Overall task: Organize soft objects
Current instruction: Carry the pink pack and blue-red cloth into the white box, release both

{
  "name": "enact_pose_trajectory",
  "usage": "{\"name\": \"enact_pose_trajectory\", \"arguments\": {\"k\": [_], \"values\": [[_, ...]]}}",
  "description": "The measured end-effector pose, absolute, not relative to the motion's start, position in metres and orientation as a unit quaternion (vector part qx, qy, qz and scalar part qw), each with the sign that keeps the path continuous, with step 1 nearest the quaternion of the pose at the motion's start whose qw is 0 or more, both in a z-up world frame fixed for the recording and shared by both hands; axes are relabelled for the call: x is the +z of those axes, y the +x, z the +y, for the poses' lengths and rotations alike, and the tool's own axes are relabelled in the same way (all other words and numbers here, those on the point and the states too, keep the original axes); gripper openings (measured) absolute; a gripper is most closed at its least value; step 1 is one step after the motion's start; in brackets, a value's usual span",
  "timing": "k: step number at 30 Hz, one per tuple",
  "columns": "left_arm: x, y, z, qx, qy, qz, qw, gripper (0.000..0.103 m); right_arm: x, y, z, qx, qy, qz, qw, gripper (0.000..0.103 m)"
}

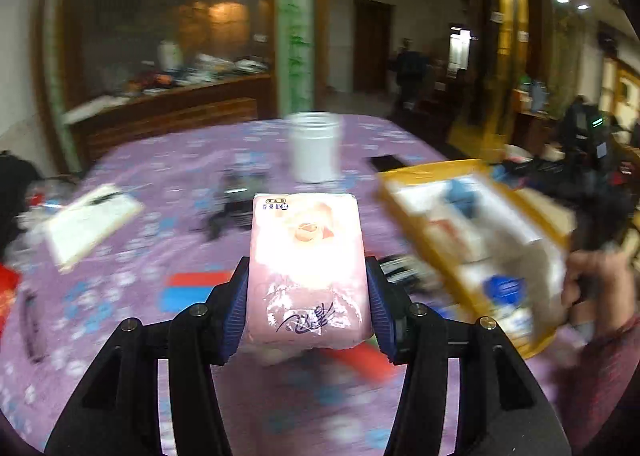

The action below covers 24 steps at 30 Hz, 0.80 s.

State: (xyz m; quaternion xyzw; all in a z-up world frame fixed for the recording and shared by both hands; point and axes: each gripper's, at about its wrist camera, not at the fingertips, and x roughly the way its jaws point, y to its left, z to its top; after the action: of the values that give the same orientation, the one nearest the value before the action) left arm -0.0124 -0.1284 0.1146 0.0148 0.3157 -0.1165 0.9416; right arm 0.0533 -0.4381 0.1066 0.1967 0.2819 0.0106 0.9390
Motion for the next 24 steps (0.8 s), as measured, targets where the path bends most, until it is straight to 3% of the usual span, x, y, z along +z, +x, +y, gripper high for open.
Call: {"name": "enact_pose_trajectory", "arguments": {"k": [12,24], "values": [[0.082,0.045,-0.295,-0.294,0.024,0.424,0.857,0.051,0.079,0.064,-0.482,-0.025,0.260,0.327,0.908,0.040],[0.051,0.063,-0.317,-0.294,0.009,0.473,0.830,0.051,0.071,0.061,-0.494,-0.064,0.276,0.341,0.896,0.043]]}}
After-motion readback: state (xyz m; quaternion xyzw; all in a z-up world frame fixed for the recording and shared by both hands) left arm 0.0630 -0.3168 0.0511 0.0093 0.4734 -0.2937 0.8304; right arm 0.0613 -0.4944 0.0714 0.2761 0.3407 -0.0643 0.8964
